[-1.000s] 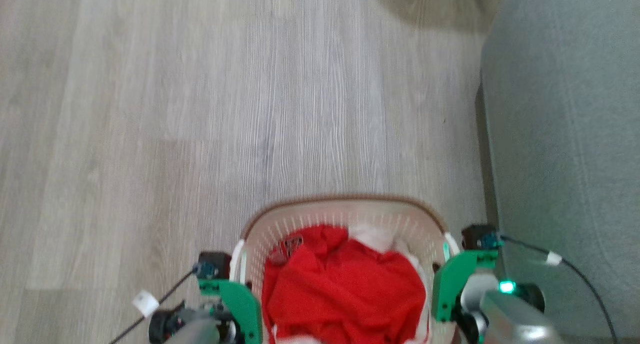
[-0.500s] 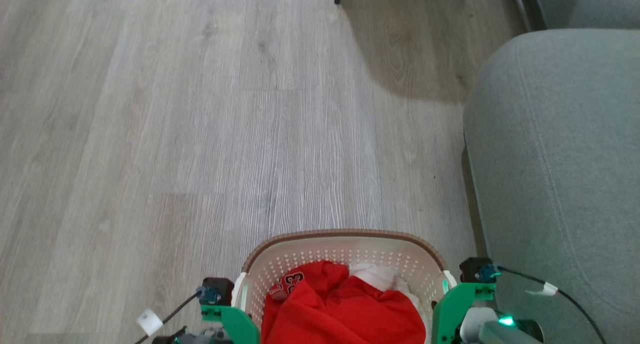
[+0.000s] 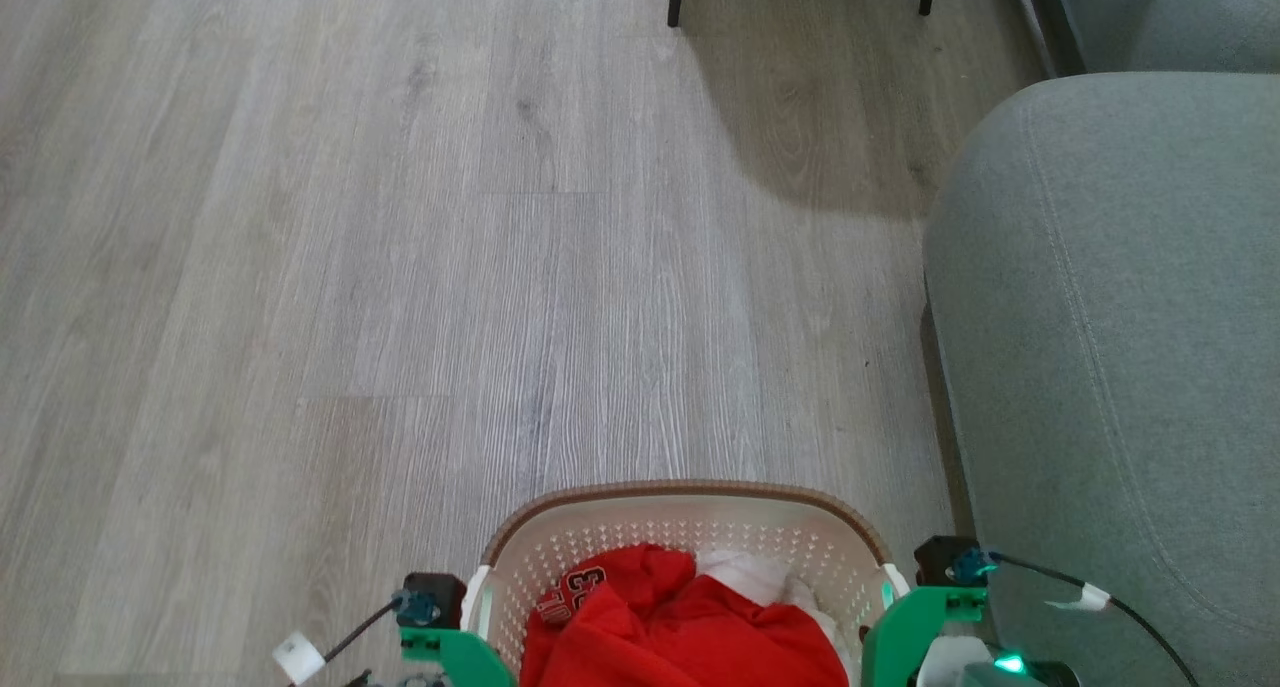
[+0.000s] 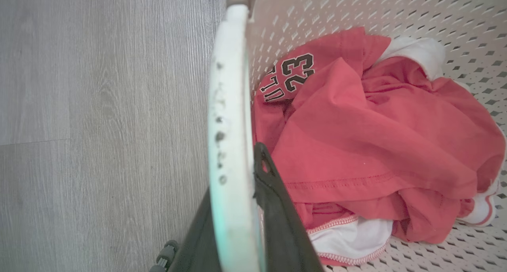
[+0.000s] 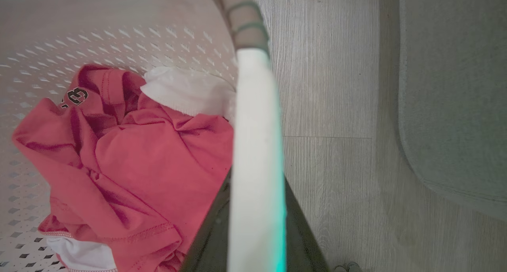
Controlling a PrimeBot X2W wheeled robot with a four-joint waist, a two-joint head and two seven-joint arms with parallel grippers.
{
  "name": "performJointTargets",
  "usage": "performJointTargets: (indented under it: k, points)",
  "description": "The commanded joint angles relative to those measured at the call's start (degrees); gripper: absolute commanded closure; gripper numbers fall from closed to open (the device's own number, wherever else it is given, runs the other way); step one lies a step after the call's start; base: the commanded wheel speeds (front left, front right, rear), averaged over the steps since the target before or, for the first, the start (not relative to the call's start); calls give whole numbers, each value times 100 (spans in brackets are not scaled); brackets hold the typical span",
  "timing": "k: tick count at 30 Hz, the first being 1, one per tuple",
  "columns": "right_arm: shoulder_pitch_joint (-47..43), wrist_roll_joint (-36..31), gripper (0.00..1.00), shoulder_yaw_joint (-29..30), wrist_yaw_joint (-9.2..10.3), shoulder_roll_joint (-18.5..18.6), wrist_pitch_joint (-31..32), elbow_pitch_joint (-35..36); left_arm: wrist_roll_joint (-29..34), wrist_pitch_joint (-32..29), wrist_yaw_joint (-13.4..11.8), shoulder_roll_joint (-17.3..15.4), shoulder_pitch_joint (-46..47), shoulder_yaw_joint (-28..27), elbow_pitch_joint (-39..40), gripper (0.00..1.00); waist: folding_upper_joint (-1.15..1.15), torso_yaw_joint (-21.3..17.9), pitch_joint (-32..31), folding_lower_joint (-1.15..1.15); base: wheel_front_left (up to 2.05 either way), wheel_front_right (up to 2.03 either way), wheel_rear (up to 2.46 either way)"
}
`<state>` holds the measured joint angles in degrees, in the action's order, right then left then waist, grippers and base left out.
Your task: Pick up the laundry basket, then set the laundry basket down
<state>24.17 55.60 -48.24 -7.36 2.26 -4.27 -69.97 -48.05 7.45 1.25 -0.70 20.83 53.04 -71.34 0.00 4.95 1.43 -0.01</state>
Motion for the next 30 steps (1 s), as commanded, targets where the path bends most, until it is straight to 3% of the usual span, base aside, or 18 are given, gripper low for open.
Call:
performJointTargets:
  k: [1,30]
  points:
    - [118,27,100,-127,-13,62,-107,-5,-58,68,-23,-218,175,-97,-14,100,0,-5,1,1,0,0,0]
    - [441,660,100,-832,-13,62,-349,-112,-313,112,-36,-218,325,159,-89,100,0,-50,176,1,0,0,0]
